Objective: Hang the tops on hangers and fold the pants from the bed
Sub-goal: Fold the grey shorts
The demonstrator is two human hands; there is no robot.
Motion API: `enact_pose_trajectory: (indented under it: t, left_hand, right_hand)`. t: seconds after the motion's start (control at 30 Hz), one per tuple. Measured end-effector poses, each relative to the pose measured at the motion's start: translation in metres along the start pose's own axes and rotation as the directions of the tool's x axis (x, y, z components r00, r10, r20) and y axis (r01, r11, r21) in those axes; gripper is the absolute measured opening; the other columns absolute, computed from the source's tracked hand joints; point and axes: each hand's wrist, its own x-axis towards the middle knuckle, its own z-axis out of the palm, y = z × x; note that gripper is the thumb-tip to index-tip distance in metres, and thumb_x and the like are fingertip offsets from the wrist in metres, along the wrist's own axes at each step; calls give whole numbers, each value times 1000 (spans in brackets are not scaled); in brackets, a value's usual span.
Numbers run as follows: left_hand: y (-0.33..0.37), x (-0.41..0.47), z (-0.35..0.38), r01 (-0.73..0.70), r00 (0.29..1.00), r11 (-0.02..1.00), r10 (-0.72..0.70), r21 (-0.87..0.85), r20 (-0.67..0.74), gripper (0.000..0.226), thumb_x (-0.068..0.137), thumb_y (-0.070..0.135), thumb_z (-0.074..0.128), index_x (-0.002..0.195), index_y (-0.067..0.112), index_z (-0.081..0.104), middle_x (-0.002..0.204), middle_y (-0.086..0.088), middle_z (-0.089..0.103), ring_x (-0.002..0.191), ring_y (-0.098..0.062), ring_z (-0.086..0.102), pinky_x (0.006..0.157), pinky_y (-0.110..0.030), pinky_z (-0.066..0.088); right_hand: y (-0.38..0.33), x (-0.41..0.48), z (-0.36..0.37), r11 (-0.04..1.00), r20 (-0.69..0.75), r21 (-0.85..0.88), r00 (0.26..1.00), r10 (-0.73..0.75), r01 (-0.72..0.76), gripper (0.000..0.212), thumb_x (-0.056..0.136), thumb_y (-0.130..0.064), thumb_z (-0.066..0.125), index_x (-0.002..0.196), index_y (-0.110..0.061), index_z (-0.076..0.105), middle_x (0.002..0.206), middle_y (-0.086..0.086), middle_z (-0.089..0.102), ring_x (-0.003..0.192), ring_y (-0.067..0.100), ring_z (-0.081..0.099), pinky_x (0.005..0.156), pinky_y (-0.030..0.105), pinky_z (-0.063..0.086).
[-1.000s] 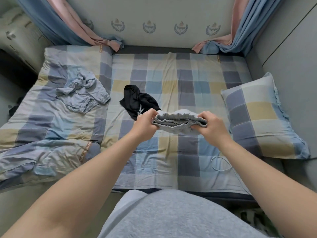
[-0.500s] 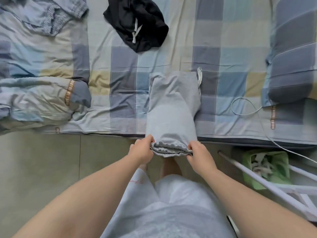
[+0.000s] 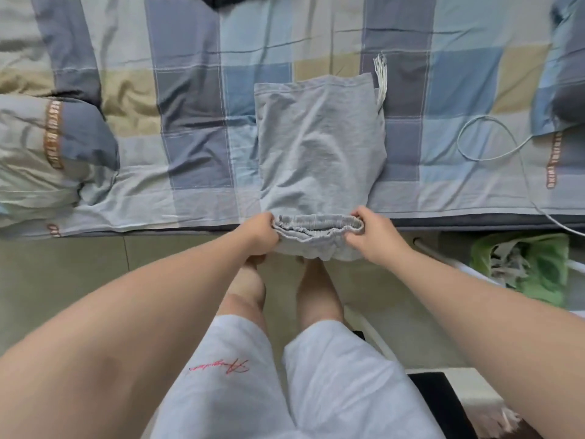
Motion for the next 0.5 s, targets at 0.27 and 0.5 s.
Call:
enact_pose_trajectory:
  t: [0.27,0.5]
  left_hand:
    - [34,76,-90,-119,986,977,95,-178,-139,12,94,12,57,104,9,62,97,-7,59,88,-25,54,60,-28,39]
    - [55,122,-141,-224,896,836,-26,-500,-444,17,97,28,57,106,15,60,96,-1,57,88,-19,54,76,-29,42]
  right_hand:
    - [-51,119,-70,996,-258,91,966,6,18,33,86,-23,74,115,-12,63,104,7,63,94,23,57,77,30,41]
    - [-87,179,-108,944,-487,305,872,45,122,33,86,-24,73,115,-15,61,103,0,61,94,15,58,93,33,50]
